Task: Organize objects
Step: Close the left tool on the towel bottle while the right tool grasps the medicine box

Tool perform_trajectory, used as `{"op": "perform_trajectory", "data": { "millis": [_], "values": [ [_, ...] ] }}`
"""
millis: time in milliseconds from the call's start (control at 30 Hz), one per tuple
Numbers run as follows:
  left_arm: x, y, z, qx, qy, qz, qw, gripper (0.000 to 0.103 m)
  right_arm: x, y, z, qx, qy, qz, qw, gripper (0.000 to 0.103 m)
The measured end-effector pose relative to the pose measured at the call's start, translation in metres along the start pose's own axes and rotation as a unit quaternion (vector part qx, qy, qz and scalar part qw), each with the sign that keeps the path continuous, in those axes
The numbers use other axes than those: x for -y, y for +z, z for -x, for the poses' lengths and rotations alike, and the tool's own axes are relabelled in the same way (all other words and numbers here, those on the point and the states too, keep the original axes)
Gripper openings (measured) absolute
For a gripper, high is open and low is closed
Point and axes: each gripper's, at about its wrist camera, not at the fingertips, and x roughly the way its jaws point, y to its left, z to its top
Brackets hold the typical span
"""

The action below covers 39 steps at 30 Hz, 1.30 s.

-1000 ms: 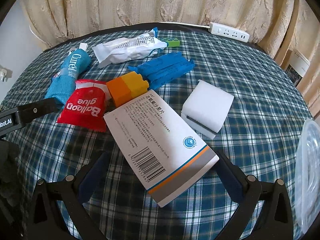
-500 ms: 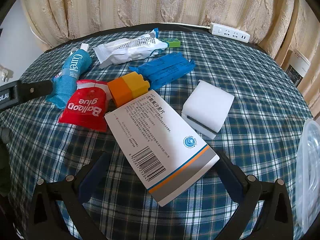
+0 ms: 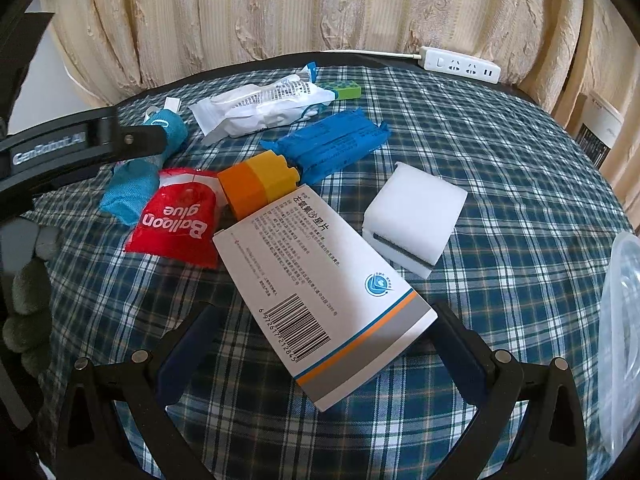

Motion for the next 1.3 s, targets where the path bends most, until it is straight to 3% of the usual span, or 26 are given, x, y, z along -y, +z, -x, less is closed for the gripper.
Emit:
{"op": "perform_trajectory", "data": {
  "millis": [133, 367, 467, 667, 1067, 1167, 1300],
  "values": [
    [0.000, 0.001, -0.009, -0.010, 0.004, -0.003, 0.9999, 0.090, 0.000, 0.000, 0.000, 0.000, 0.000, 0.000, 1.000, 0.103],
    [-0.005, -0.002, -0.013, -0.017, -0.025, -0.002, 0.9995, 0.052, 0.004, 0.000, 0.003, 0.010, 0.018, -0.014, 1.000, 0.103],
    [-0.005, -0.003, -0.012, -0.019, -0.044, -0.005, 0.9988, 0.041, 0.008, 0.000, 0.005, 0.018, 0.035, -0.025, 0.999, 0.103],
    [-0.006, -0.002, 0.004, -0.001, -0.070, -0.010, 0.9975, 0.037, 0.021, 0.001, 0.008, 0.023, 0.075, -0.051, 0.996, 0.103],
    [-0.009, -0.001, 0.013, 0.008, -0.079, 0.000, 0.9968, 0.037, 0.012, 0.016, 0.000, 0.031, 0.068, -0.013, 0.997, 0.102],
    [-0.011, -0.001, 0.015, 0.009, -0.078, 0.004, 0.9969, 0.037, 0.009, 0.012, -0.001, 0.019, 0.076, -0.001, 0.997, 0.089],
    [-0.011, -0.001, 0.018, 0.012, -0.079, 0.004, 0.9968, 0.037, 0.002, 0.003, 0.004, 0.017, 0.075, 0.017, 0.997, 0.080]
  ]
}}
